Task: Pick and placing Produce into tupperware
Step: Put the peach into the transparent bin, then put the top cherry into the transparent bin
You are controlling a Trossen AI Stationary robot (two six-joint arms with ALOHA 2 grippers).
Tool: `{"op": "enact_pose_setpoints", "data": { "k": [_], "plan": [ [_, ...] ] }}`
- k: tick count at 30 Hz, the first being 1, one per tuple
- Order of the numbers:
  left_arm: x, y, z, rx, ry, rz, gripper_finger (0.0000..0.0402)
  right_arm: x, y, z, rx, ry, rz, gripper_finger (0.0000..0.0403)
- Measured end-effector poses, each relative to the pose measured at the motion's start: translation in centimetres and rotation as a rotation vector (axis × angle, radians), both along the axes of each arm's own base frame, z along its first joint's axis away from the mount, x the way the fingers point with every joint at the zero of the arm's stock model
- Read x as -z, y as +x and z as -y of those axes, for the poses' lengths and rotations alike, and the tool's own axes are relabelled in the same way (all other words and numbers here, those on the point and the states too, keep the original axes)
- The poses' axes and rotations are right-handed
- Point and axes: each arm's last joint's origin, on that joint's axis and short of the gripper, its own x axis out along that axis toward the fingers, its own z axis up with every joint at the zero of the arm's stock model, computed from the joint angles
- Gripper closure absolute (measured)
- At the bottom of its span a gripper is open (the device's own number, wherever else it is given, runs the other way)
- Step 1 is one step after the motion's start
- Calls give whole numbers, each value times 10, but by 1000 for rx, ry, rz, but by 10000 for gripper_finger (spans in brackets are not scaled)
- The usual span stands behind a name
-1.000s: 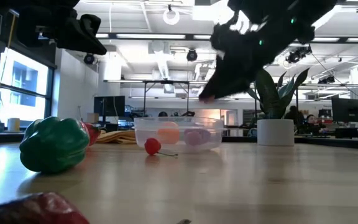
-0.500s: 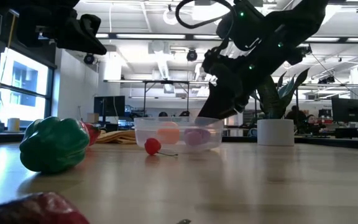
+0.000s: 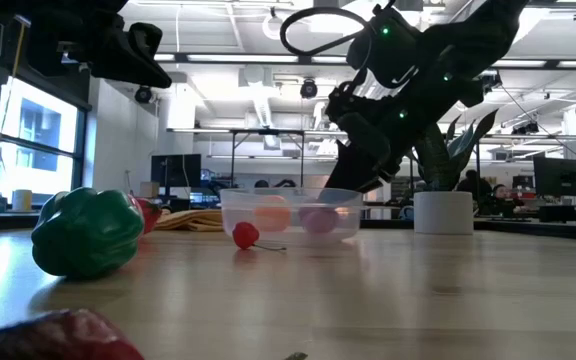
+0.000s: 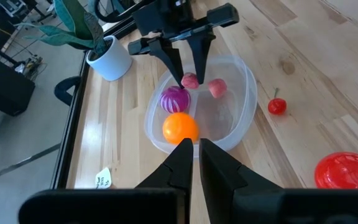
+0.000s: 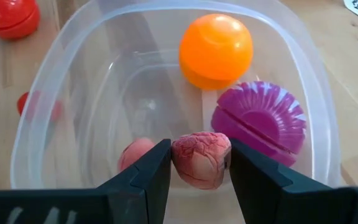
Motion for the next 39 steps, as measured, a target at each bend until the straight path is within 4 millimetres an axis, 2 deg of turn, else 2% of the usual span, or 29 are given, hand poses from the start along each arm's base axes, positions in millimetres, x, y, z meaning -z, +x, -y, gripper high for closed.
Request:
{"op": "enact_pose_setpoints", "data": {
  "k": [6,16,21,26,30,32,35,39],
  "plan": [
    [0,0,0,0,0,0,383,0,0,0,-2,-1,0,249],
    [0,0,0,0,0,0,383,-1,1,0,-12,-12,14,189],
    [0,0,0,0,0,0,383,-23,2,-8,-69,-40,126,183],
    [0,0,0,0,0,0,383,-54,-1,-31,-186,-38,280,183],
    [0,0,0,0,0,1,383,-58,-2,-65,-255,-5,338,183],
    [0,0,0,0,0,1,383,-50,-2,-86,-261,-15,342,183],
    [0,0,0,0,0,1,383,-27,-3,-114,-222,-93,311,183],
    [0,0,0,0,0,1,383,3,1,-135,-156,-152,350,183]
  ]
}}
